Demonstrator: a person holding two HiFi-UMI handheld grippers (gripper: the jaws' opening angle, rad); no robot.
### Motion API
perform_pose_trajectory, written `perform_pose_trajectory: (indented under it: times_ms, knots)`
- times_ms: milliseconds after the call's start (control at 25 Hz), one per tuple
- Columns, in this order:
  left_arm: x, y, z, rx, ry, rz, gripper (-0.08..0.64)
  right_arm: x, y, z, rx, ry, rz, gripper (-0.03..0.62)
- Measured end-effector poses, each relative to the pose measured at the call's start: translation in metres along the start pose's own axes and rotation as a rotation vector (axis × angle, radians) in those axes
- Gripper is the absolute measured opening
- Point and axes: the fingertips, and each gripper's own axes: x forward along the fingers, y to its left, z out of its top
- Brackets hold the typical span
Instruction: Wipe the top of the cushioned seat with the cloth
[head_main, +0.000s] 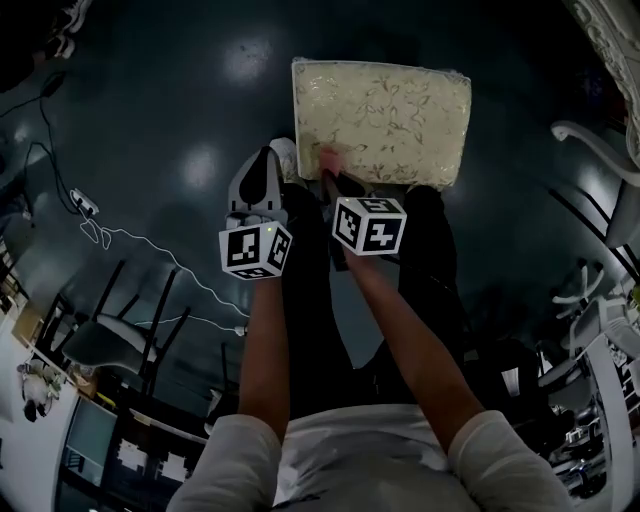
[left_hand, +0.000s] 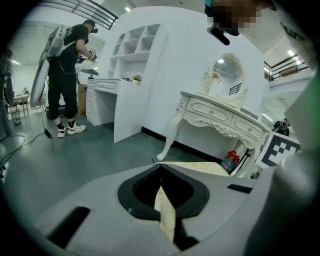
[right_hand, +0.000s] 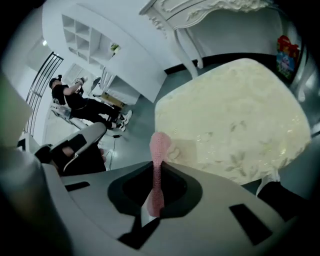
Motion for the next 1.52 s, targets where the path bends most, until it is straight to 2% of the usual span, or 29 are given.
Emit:
perform_pose_trajectory:
  times_ms: [200, 400, 520, 960, 1520]
  knots:
    - [-0.014, 0.04, -0.004, -0.012, 0.012, 0.028, 0.011, 0.061, 0.035, -0.031, -0.075, 0.119, -0.007, 0.025]
    - [-0.018, 0.06, -0.011, -0.02, 0.019, 0.034, 0.011, 0.089, 0.028, -0.049, -0.163, 0.22, -0.102, 0.025]
    - [-0.016, 0.056, -0.015, -0.029, 0.028, 0.031, 0.011, 0.085, 0.025, -0.053, -0.236, 0.222, -0.122, 0.023]
    - [0.013, -0.008, -0.012, -0.022, 0.024, -0.035, 0.011, 0.028, -0.021, -0.037, -0.173, 0.155, -0.091, 0.023]
    - [0.057, -0.109, -0.025, 0.01, 0.04, -0.132, 0.011, -0.079, -0.169, -0.007, -0.029, 0.029, -0.24, 0.023]
